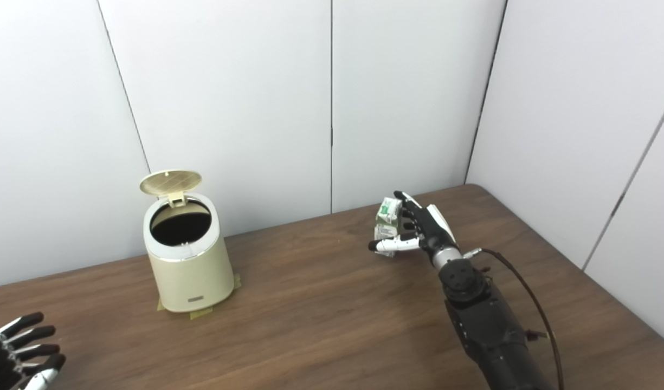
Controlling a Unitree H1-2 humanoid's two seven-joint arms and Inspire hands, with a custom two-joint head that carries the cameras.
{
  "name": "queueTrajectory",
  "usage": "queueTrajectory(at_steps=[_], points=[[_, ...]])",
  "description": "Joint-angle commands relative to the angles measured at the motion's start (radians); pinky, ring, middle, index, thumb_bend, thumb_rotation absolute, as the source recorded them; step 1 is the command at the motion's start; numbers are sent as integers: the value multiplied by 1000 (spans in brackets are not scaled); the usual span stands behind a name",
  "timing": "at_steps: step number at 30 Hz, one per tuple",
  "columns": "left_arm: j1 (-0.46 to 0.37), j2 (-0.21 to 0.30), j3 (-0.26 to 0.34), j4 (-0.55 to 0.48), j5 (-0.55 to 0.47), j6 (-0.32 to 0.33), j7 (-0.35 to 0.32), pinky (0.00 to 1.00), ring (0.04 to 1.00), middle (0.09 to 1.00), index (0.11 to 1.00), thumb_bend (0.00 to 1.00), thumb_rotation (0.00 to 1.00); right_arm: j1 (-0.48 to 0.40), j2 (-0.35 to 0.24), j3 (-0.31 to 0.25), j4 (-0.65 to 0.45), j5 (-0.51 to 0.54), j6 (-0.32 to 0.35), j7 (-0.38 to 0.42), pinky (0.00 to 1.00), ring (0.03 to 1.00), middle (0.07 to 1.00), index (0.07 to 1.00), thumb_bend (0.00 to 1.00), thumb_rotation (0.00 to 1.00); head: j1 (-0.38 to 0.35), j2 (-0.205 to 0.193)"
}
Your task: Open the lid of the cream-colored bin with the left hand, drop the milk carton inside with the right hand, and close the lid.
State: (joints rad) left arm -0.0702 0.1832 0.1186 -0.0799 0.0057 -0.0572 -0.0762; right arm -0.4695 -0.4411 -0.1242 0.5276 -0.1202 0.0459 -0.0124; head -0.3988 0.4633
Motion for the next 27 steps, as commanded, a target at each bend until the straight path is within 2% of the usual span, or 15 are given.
queueTrajectory(at_steps=[1, 7, 8, 11, 13, 14, 15, 16, 19, 22, 27], points=[[-22, 10, -3, -45, 4, -19, 7, 484, 628, 714, 767, 496, 0, -52, -15, -3, -15, 0, -55, -21, 838, 916, 942, 923, 796, 107, 0, 0], [-20, 17, -8, -52, 17, -26, 4, 466, 615, 700, 762, 489, 0, -62, 3, -2, 1, -19, -80, -73, 748, 850, 894, 882, 787, 103, 6, 8], [-19, 18, -9, -52, 23, -28, 6, 464, 611, 697, 760, 487, 0, -67, 15, -12, 6, -19, -75, -103, 719, 819, 862, 855, 784, 90, 6, 8], [-17, 18, -10, -57, 32, -27, 9, 454, 599, 687, 752, 493, 0, -78, 39, -22, 27, -51, -75, -199, 559, 643, 700, 751, 760, 13, 6, 8], [-15, 19, -11, -66, 34, -17, 8, 452, 598, 686, 752, 487, 0, -86, 42, -19, 52, -69, -85, -241, 484, 561, 624, 704, 753, 3, 10, 14], [-15, 19, -11, -69, 35, -13, 7, 456, 602, 691, 754, 482, 0, -89, 42, -16, 60, -76, -84, -254, 430, 505, 543, 668, 642, 1, 10, 14], [-14, 19, -11, -73, 37, -9, 7, 458, 603, 692, 755, 480, 0, -92, 43, -13, 67, -85, -84, -269, 411, 485, 516, 656, 604, 0, 15, 17], [-14, 17, -10, -76, 36, -5, 8, 460, 606, 695, 755, 478, 0, -95, 43, -9, 74, -95, -84, -282, 400, 476, 484, 599, 565, 0, 18, 18], [-13, 12, -8, -82, 23, 2, 6, 470, 609, 700, 757, 482, 0, -102, 53, -1, 100, -126, -97, -344, 418, 489, 471, 509, 533, 0, 20, 21], [-11, 10, -8, -84, 22, 4, 8, 468, 603, 697, 759, 478, 0, -107, 65, 6, 119, -143, -116, -386, 292, 363, 405, 498, 525, 0, 22, 23], [-10, 4, -6, -79, 6, -1, 4, 470, 610, 706, 763, 477, 0, -107, 82, 14, 122, -153, -116, -427, 354, 417, 432, 500, 527, 0, 27, 25]])
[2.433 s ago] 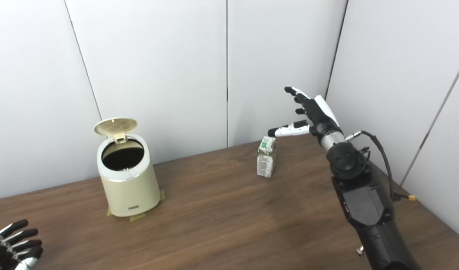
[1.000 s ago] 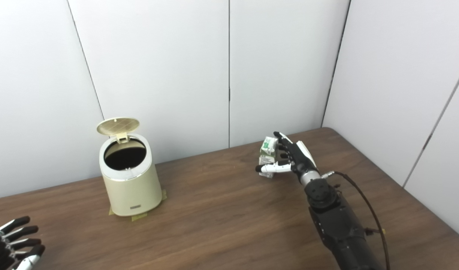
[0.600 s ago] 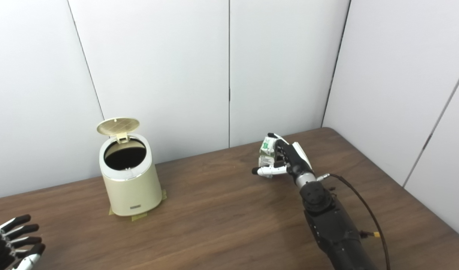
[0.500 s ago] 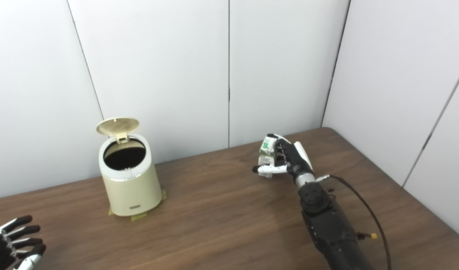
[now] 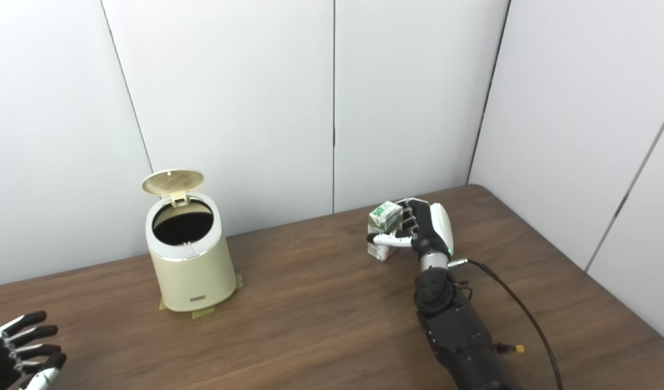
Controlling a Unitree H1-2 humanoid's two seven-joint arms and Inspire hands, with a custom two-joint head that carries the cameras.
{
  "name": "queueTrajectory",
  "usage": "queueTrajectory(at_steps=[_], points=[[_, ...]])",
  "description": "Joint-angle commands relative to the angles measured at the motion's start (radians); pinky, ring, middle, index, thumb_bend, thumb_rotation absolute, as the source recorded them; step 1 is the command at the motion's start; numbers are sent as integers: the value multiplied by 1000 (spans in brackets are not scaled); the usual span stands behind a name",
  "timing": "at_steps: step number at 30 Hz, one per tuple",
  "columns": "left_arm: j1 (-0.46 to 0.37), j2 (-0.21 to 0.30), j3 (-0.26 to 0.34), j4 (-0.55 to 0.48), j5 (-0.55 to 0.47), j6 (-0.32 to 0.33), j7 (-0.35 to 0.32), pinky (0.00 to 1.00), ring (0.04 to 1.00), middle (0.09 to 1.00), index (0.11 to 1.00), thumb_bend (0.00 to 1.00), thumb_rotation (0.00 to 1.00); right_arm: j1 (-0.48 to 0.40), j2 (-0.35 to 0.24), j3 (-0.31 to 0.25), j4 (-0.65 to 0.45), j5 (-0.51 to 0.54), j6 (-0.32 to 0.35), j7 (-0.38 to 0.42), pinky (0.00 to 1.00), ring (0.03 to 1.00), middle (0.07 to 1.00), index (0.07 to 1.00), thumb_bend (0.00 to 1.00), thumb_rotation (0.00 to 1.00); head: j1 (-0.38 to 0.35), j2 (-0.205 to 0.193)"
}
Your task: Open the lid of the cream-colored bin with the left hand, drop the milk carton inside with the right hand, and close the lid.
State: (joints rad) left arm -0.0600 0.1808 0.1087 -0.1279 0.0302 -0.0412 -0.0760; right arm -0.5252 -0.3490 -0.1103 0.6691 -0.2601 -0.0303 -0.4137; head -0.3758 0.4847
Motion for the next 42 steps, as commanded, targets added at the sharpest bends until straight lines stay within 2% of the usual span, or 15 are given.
queueTrajectory(at_steps=[1, 4, 8, 12, 15, 19, 22, 26, 34, 39, 42], points=[[-22, 6, 4, -28, -21, -19, 3, 468, 612, 709, 764, 478, 0, -52, -7, 1, -18, -15, -40, -33, 365, 425, 440, 499, 528, 0, 6, 2], [-24, 8, 1, -23, -12, -22, 4, 466, 610, 709, 765, 486, 0, -51, -1, 2, -20, -11, -52, -45, 369, 426, 444, 506, 527, 0, 10, 2], [-27, 11, -3, -7, -7, -39, 5, 462, 601, 701, 762, 483, 0, -42, 5, 2, -69, 7, -103, -27, 342, 403, 434, 522, 523, 0, 16, 1], [-32, 9, -4, 17, -10, -59, 4, 454, 597, 700, 757, 481, 0, -36, 22, 7, -197, 13, -61, 10, 328, 394, 433, 526, 523, 0, 27, -5], [-35, 5, -8, 28, -11, -68, 5, 451, 595, 698, 752, 497, 0, -35, 40, 18, -310, 10, -73, 36, 316, 385, 434, 524, 524, 0, 47, -8], [-38, 0, -14, 47, -6, -78, 9, 472, 610, 701, 755, 506, 0, -46, 93, 32, -483, 19, 22, 87, 321, 386, 448, 515, 526, 0, 77, -11], [-38, -7, -17, 65, -14, -86, 8, 488, 618, 705, 756, 518, 0, -57, 128, 41, -565, 26, 70, 123, 322, 386, 455, 508, 527, 0, 105, -15], [-38, -23, -23, 88, -10, -106, 15, 486, 611, 699, 748, 541, 0, -76, 164, 57, -620, 33, 65, 165, 327, 386, 455, 508, 527, 0, 152, -23], [-37, -52, -43, 117, 17, -114, 38, 525, 622, 702, 758, 608, 0, -108, 232, 81, -693, 42, 115, 214, 332, 378, 449, 518, 524, 0, 244, -33], [-38, -66, -65, 155, 38, -167, 52, 557, 626, 701, 758, 648, 76, -124, 283, 105, -690, 38, 110, 227, 318, 366, 443, 520, 524, 0, 302, -39], [-37, -77, -74, 164, 44, -178, 62, 555, 623, 700, 759, 660, 107, -134, 318, 122, -681, 32, 112, 224, 320, 369, 445, 520, 524, 0, 319, -39]])
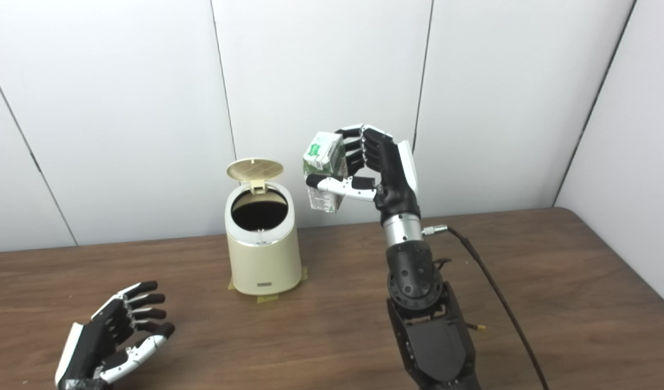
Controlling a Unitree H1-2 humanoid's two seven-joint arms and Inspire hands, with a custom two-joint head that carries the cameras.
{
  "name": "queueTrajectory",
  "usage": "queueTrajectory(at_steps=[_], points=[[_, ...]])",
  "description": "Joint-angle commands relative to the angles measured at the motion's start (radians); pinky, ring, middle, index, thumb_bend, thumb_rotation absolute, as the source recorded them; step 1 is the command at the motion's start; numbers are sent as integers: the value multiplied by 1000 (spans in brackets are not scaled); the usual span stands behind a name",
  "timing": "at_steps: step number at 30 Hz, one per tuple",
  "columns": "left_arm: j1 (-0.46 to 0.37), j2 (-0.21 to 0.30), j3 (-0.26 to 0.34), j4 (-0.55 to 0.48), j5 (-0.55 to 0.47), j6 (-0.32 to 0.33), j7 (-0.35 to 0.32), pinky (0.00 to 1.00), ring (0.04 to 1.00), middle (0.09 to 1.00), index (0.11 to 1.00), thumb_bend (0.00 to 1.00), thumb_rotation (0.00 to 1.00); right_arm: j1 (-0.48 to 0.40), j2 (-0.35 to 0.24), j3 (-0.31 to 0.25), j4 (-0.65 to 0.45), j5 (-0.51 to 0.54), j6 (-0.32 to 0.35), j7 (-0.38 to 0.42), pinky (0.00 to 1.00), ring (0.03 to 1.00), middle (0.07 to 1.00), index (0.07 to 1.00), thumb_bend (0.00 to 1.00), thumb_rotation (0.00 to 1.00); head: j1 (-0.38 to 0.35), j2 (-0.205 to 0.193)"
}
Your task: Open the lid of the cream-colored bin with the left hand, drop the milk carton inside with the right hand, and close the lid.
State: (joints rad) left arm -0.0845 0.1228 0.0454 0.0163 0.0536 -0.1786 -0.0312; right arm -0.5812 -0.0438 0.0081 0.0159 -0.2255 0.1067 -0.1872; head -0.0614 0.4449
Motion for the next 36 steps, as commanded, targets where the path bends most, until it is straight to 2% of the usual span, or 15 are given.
queueTrajectory(at_steps=[1, 4, 8, 17, 28, 36], points=[[-11, -24, -13, 19, 21, -40, 21, 556, 623, 699, 758, 661, 105, -81, 27, 7, -22, 1, -26, -4, 323, 383, 464, 528, 519, 0, 15, 1], [-7, -37, -21, 14, 24, -34, 31, 550, 625, 701, 757, 665, 106, -94, 64, 15, 1, 4, -20, -8, 324, 392, 481, 542, 513, 0, 30, 3], [-4, -50, -34, 9, 24, -32, 39, 544, 628, 705, 763, 664, 106, -116, 105, 19, 63, 21, -53, -7, 323, 390, 484, 546, 512, 0, 53, 9], [3, -84, -50, -13, 50, -11, 67, 536, 626, 701, 762, 679, 101, -157, 140, 29, 193, 23, -135, -29, 319, 399, 484, 528, 515, 0, 95, 19], [12, -102, -60, -33, 48, -10, 70, 524, 619, 700, 769, 682, 114, -205, 159, 42, 335, -2, -193, -71, 320, 399, 485, 531, 515, 0, 124, 32], [17, -107, -65, -45, 58, -4, 73, 531, 625, 706, 769, 678, 100, -257, 142, 42, 474, -5, -270, -87, 325, 402, 487, 528, 515, 0, 135, 38]])
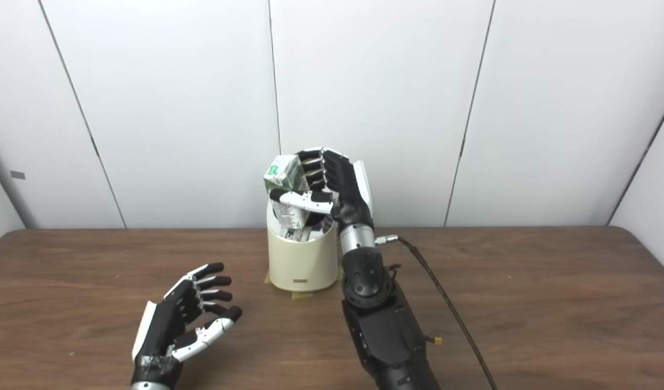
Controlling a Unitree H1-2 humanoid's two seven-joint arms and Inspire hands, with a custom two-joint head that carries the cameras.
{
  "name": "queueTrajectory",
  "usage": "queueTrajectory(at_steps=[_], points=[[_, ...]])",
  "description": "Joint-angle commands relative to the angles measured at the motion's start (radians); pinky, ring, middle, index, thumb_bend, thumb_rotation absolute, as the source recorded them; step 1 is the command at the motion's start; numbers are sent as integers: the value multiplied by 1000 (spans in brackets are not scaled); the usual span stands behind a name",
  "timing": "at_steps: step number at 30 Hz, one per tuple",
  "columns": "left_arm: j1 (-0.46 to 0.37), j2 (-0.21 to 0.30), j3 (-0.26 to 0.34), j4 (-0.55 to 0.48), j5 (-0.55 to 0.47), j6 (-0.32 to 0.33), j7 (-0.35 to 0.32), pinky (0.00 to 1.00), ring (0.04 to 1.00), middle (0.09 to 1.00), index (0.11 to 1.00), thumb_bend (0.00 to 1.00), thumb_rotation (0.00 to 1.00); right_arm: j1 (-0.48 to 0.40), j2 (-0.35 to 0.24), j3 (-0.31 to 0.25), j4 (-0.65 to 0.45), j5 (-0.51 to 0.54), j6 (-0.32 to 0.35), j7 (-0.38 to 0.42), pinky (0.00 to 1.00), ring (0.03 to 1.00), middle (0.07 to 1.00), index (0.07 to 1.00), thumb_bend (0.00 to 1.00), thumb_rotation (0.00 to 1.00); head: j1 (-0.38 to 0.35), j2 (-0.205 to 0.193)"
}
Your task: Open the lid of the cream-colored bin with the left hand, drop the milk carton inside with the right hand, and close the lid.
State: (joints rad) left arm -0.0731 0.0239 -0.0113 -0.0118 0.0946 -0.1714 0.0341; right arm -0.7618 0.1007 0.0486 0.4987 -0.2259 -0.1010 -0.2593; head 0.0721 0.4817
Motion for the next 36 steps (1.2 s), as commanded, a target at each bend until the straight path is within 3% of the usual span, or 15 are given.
queueTrajectory(at_steps=[1, 25, 35, 36], points=[[5, -8, -9, -16, 20, -12, 8, 528, 623, 706, 768, 677, 102, -79, -5, 2, 1, -6, -69, -16, 326, 402, 487, 528, 515, 0, 2, 1], [25, -8, -13, -52, 32, 18, 2, 544, 623, 697, 765, 667, 100, -190, -65, 40, 262, -64, -237, -76, 330, 402, 495, 528, 514, 0, 0, 15], [30, -7, -16, -67, 24, 28, -3, 532, 617, 693, 762, 674, 111, -180, -85, 69, 252, -76, -231, -23, 339, 403, 495, 533, 513, 0, -4, 23], [30, -7, -16, -67, 25, 30, -3, 532, 616, 692, 761, 676, 109, -179, -95, 85, 250, -88, -228, -5, 394, 420, 507, 517, 515, 0, -5, 24]])
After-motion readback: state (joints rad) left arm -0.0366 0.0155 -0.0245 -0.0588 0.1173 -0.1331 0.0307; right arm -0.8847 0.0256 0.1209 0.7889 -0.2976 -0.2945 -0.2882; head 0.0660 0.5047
